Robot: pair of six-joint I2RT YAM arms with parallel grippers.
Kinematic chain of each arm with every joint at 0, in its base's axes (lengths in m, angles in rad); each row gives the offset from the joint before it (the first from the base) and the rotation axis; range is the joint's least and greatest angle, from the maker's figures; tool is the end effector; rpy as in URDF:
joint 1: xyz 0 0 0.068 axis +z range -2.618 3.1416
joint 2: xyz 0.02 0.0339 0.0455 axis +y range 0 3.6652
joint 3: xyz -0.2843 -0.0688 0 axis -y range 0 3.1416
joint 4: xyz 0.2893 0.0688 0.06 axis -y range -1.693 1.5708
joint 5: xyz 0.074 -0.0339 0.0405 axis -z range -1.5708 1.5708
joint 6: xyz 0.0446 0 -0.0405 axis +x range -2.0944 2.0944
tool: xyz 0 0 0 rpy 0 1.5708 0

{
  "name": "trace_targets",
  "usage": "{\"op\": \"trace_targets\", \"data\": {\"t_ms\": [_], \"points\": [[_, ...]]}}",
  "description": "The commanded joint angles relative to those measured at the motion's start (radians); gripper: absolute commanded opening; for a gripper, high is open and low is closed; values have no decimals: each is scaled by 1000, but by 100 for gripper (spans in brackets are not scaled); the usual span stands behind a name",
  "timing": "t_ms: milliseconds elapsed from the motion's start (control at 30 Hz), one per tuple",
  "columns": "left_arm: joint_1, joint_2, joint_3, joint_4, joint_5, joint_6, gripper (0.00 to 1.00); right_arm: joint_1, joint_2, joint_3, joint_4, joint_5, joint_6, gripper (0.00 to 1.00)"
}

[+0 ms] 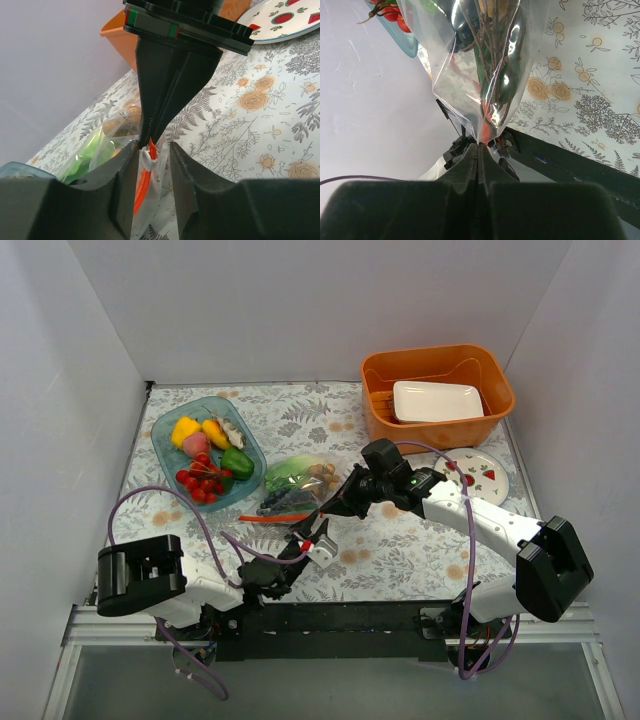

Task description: Open the zip-top bag and remove the fake food

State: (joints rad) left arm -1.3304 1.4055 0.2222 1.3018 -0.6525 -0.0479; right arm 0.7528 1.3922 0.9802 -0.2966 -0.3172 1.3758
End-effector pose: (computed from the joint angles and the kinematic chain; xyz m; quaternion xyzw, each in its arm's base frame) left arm 0.0851 -0.2332 0.1617 0.1842 0.6474 -0.2862 0.6820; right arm 0.2437 0.2474 0.2567 0.2121 0.8742 0.4304 0.0747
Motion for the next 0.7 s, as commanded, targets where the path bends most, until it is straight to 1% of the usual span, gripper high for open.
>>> {"op": "trace_targets", "data": {"t_ms": [0, 67, 133, 167, 267, 300, 333, 667], "points": [[4, 18, 26, 27, -9, 22, 27, 5, -22, 41, 30, -22, 6, 1], [4, 23, 34, 19, -10, 22, 20, 5, -22, 51, 22, -22, 2, 1], [4, 16, 34, 22, -10, 26, 17, 5, -25, 49, 22, -22, 2, 1], [4, 15, 34, 19, -10, 26, 12, 5, -31, 43, 25, -20, 3, 1], [4, 4, 40, -1, -3, 19, 6, 3, -38, 31, 36, -22, 3, 1], [4, 3, 40, -21, 2, 14, 2, 5, -41, 28, 39, -23, 3, 1], [4, 1, 43, -27, 4, 7, 1, 5, -41, 26, 43, -25, 3, 1], [4, -71, 26, -171, 28, -116, 0, -7, -111, -32, 50, 6, 2, 1]]}}
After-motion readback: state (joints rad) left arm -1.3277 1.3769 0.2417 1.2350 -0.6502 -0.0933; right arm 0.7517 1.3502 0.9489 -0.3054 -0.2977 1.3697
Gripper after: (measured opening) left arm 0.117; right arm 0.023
